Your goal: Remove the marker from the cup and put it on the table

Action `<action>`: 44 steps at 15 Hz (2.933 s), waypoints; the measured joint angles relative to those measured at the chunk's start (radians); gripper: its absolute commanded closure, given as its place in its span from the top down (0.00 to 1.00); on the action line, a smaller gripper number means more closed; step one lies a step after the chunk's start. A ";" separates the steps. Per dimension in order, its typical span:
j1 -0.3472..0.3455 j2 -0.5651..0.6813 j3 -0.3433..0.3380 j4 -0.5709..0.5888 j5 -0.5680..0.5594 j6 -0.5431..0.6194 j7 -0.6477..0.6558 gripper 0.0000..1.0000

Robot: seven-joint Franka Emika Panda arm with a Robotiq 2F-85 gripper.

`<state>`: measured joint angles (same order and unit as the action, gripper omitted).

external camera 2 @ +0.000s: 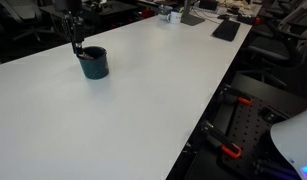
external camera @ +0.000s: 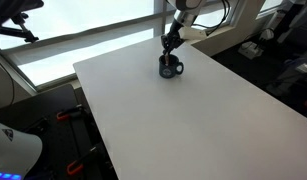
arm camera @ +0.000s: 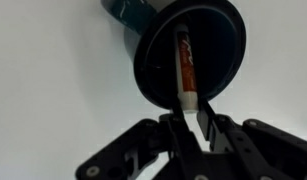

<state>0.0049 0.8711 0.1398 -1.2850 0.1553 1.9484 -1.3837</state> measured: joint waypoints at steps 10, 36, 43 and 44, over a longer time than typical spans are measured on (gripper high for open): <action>-0.017 -0.061 0.000 0.021 -0.014 -0.029 0.053 0.05; -0.406 -0.007 0.004 0.008 0.400 -0.163 -0.001 0.05; -0.416 0.020 -0.018 0.009 0.407 -0.162 0.092 0.47; -0.416 0.022 -0.022 0.009 0.407 -0.162 0.120 0.47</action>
<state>-0.4112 0.8928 0.1174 -1.2756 0.5624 1.7868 -1.2634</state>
